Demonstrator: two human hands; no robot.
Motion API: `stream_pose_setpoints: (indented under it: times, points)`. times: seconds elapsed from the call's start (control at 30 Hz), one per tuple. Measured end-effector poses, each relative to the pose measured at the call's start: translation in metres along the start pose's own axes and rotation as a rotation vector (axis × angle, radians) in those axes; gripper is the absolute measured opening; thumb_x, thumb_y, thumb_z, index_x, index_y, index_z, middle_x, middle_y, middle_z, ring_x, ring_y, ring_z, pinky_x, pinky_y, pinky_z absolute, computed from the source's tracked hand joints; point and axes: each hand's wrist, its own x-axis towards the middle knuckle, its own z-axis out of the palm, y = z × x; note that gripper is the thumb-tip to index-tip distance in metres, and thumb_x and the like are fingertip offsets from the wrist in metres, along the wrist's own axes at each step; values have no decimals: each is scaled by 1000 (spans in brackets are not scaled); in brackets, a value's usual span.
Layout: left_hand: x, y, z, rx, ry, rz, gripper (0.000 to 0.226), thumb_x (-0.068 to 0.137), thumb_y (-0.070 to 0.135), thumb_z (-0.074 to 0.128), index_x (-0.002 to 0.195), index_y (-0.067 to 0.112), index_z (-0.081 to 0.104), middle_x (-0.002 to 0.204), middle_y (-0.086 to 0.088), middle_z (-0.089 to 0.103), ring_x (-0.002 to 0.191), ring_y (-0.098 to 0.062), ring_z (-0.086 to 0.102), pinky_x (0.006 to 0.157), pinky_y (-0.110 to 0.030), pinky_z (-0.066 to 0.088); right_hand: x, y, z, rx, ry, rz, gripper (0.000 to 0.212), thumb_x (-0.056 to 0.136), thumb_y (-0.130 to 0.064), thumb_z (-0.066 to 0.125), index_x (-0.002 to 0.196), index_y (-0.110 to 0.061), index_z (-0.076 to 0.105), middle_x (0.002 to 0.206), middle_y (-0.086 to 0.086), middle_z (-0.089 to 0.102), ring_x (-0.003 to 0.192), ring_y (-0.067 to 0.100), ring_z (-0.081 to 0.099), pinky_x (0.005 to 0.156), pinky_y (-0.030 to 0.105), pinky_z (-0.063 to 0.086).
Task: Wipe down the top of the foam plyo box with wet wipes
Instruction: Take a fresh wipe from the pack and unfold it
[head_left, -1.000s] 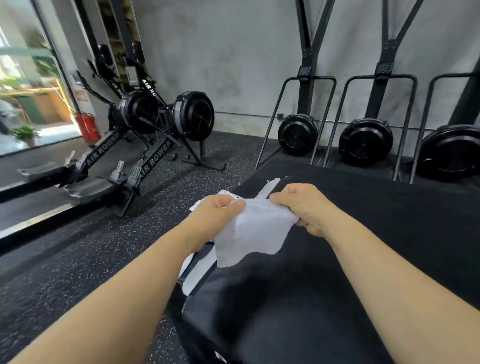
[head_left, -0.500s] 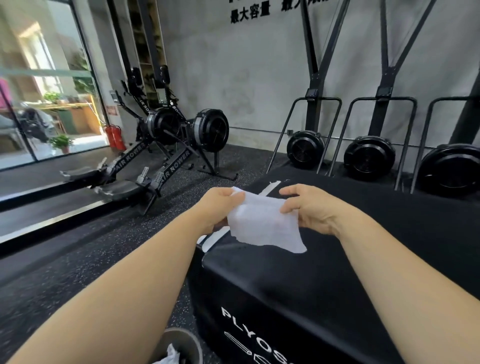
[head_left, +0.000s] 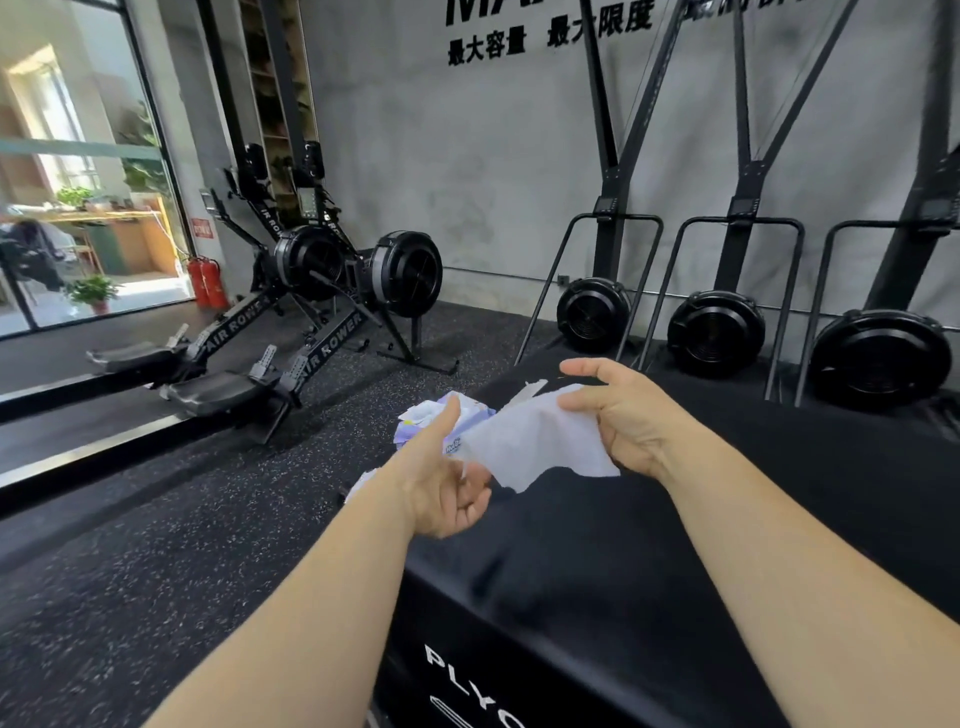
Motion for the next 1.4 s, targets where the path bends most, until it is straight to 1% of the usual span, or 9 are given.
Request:
stream_pose_setpoints:
  times: [0.17, 0.33, 0.53, 0.67, 0.83, 0.97, 1.17, 1.3, 1.4]
  points:
    - [18, 2, 4, -155, -29, 53, 67, 58, 59, 83, 98, 12, 57, 80, 8, 46, 43, -9, 49, 53, -26, 53, 21, 9, -11, -70, 127, -21, 30, 89, 13, 57, 101, -13, 67, 91, 14, 65, 82, 31, 65, 71, 42, 56]
    - [43, 18, 17, 199, 127, 332, 33, 82, 15, 75, 111, 24, 61, 76, 5, 57, 40, -1, 41, 46, -16, 45, 41, 18, -20, -171, 72, -17, 27, 87, 14, 59, 102, -5, 71, 109, 18, 65, 95, 30, 64, 94, 46, 52]
    - [65, 28, 16, 488, 288, 519, 12, 83, 9, 69, 83, 21, 69, 79, -7, 52, 45, -10, 36, 50, -19, 32, 64, 26, -26, -508, 69, -25, 48, 78, 2, 77, 123, -8, 66, 119, 7, 66, 100, 17, 64, 73, 18, 51]
    - [77, 28, 15, 437, 373, 624, 8, 86, 15, 66, 88, 13, 74, 66, -7, 45, 48, -14, 31, 52, -24, 27, 78, 33, -20, -618, 200, -70, 51, 75, -16, 85, 122, -8, 64, 117, 3, 62, 96, 14, 60, 66, 19, 45]
    - [89, 30, 21, 194, 251, 324, 17, 89, 19, 62, 105, 18, 66, 94, 0, 56, 47, -5, 35, 44, -17, 34, 91, 37, -9, -674, 241, -120, 44, 80, -14, 80, 122, -12, 66, 119, 3, 60, 99, 16, 57, 70, 21, 44]
    - [96, 31, 14, 108, 206, 176, 13, 88, 16, 63, 99, 24, 62, 79, 7, 53, 33, 0, 34, 36, -12, 26, 97, 38, -7, -803, 221, -136, 48, 82, -9, 75, 128, -15, 63, 128, 4, 55, 102, 18, 55, 65, 22, 43]
    - [108, 24, 5, 478, 381, 576, 27, 86, 1, 61, 108, 14, 69, 69, 3, 56, 58, -8, 46, 38, -8, 35, 104, 42, -5, -1135, 310, -162, 36, 82, -15, 73, 115, -1, 67, 122, 11, 63, 111, 28, 59, 89, 37, 51]
    - [111, 25, 4, 608, 416, 673, 22, 86, 1, 62, 101, 12, 73, 68, 6, 59, 60, -5, 49, 46, -3, 36, 109, 48, 0, -1204, 400, -124, 36, 79, -22, 75, 107, 0, 68, 108, 14, 66, 98, 30, 64, 78, 39, 55]
    - [113, 24, 3, 683, 428, 711, 17, 85, 3, 62, 92, 15, 73, 53, 16, 54, 54, -2, 46, 46, -5, 35, 113, 52, 3, -1267, 470, -108, 26, 81, -28, 72, 102, -14, 65, 106, 3, 60, 87, 23, 56, 68, 31, 41]
